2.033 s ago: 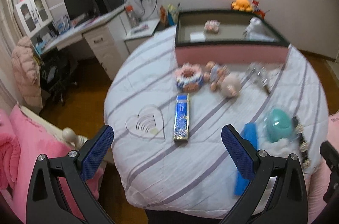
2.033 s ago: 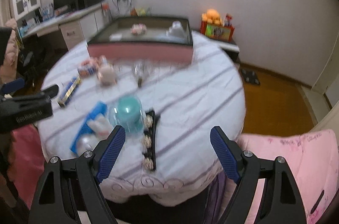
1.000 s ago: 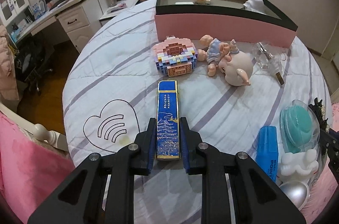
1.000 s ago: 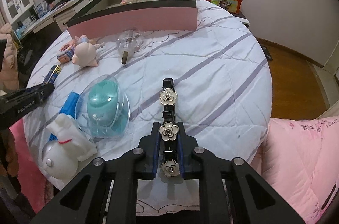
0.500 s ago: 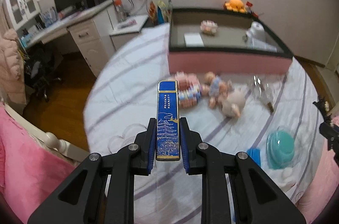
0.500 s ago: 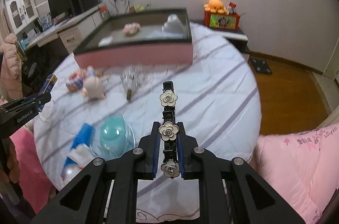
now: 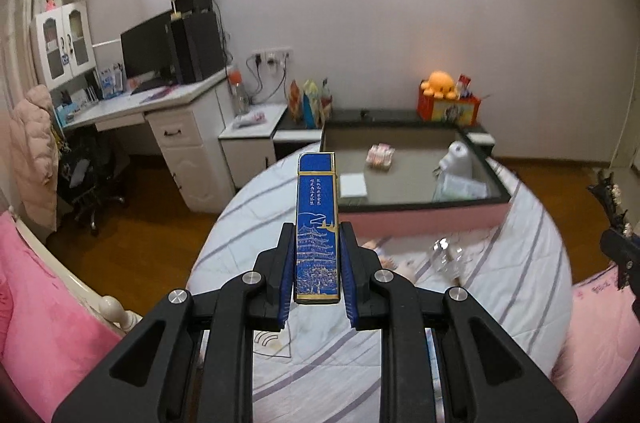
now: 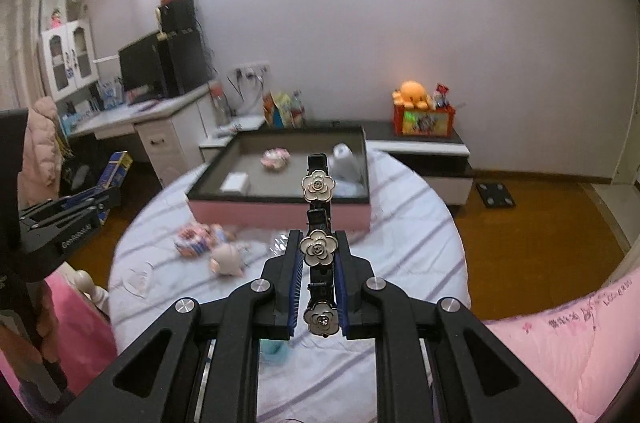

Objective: Organize rigid objects
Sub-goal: 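Carry the blue box and hair clip into the pink tray and release both, then withdraw both tools from the tray back over the table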

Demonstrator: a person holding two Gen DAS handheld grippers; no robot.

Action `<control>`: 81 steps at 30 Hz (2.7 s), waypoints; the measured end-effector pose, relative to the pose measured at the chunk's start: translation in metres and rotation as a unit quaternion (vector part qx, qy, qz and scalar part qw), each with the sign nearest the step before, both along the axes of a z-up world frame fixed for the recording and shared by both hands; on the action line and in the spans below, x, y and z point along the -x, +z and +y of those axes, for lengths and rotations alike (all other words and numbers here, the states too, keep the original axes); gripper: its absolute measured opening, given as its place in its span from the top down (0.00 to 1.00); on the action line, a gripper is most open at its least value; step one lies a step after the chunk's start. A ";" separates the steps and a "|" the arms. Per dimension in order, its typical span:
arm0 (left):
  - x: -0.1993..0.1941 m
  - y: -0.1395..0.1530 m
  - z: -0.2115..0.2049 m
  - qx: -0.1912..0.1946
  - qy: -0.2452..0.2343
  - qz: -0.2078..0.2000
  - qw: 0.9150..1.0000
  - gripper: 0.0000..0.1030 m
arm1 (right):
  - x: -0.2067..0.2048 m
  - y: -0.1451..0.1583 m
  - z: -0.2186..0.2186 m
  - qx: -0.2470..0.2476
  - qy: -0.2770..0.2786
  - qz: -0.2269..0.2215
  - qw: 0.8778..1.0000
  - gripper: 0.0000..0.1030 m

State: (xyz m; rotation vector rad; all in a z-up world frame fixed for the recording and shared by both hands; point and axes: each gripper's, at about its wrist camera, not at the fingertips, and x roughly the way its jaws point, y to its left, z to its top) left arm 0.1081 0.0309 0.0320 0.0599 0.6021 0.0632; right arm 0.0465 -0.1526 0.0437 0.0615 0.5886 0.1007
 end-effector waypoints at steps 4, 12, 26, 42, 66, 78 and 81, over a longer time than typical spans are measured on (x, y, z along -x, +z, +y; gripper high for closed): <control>0.011 0.011 -0.006 0.002 0.001 -0.019 1.000 0.80 | 0.007 0.011 0.007 -0.001 0.011 -0.021 1.000 0.86; 0.029 0.014 -0.018 0.011 -0.026 -0.026 0.999 0.80 | 0.014 0.012 0.016 -0.003 0.029 -0.032 0.999 0.86; 0.021 0.007 -0.024 0.011 -0.028 -0.013 0.999 0.80 | 0.005 0.005 0.018 -0.007 0.041 -0.017 0.999 0.86; -0.080 0.016 -0.039 -0.014 -0.050 -0.014 0.999 0.80 | -0.079 0.006 0.014 -0.006 0.028 -0.016 0.999 0.86; -0.309 -0.089 -0.058 -0.054 -0.048 0.176 0.982 0.79 | -0.297 -0.061 0.038 0.008 0.062 0.112 0.992 0.85; -0.314 -0.085 -0.036 -0.035 -0.023 0.180 0.983 0.20 | -0.301 -0.059 0.025 0.017 0.020 0.107 0.994 0.20; -0.314 -0.084 -0.035 -0.040 -0.019 0.181 0.983 0.20 | -0.303 -0.060 0.026 0.019 0.021 0.111 0.993 0.20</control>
